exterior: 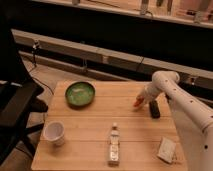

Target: Drag the pepper across the table

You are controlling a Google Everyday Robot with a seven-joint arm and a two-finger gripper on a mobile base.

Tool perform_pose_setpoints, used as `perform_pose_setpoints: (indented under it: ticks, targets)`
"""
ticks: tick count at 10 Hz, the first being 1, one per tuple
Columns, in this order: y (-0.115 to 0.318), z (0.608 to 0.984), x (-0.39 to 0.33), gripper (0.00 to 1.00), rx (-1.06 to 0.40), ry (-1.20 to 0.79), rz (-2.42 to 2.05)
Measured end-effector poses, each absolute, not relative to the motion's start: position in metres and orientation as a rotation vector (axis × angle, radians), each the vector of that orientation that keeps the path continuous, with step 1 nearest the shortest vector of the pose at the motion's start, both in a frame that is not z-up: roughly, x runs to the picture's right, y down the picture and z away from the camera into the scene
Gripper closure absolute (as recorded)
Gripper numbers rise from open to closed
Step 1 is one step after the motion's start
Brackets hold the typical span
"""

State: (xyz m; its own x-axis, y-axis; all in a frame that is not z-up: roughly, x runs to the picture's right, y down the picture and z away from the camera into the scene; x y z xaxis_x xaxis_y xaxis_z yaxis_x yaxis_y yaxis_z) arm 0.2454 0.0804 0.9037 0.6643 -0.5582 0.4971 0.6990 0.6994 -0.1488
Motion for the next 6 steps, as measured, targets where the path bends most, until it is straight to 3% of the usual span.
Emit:
perform_pose_setpoints:
  ticks: [6]
  targets:
    - [0.0787,0.8997,0.2445,1.00,-0.340,-0.442,-0.724]
